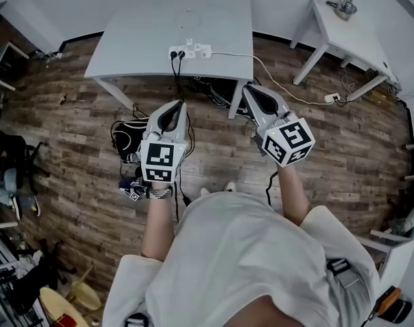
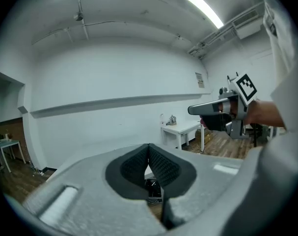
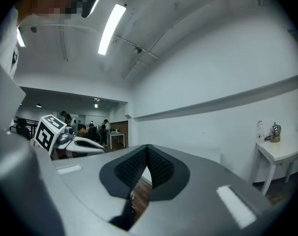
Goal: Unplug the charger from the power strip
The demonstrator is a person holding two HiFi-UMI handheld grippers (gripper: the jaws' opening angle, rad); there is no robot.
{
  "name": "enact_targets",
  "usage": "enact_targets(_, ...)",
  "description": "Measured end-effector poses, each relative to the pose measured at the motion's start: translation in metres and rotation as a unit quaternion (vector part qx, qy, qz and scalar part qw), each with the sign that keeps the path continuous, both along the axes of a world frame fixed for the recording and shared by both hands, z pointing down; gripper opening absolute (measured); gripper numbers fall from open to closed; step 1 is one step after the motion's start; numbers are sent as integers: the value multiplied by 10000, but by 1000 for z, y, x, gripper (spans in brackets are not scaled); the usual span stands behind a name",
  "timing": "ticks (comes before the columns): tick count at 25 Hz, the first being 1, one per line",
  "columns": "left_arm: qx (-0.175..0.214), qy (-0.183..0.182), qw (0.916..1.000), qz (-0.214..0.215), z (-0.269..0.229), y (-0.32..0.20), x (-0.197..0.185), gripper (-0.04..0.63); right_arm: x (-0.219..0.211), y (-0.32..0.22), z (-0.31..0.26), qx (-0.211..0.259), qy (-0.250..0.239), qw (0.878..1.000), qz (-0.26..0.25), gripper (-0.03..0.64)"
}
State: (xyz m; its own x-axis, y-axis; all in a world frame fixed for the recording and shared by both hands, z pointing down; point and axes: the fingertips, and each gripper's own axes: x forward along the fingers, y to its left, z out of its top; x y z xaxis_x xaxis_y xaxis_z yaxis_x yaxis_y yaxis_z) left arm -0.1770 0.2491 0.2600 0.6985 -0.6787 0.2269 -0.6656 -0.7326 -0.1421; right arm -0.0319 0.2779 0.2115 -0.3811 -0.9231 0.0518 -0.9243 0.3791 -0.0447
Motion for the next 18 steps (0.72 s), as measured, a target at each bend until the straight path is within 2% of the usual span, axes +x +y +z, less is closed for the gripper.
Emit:
enact_targets(4, -66, 183, 9998, -65, -2, 6, 13, 2, 3, 2, 2, -66, 104, 9996, -240, 2)
enact_targets(9, -100, 295, 9990, -304, 1, 12, 28, 2, 22, 12, 2, 17, 179, 9996, -234, 2)
enact_targets(12, -42, 303, 9982, -507, 0, 15, 37, 3, 37, 16, 4, 70, 208, 9994, -263, 2)
enact_targets(18, -94, 141, 9989, -429, 5, 24, 52, 3, 54, 17, 8, 215, 288, 9991, -233, 2)
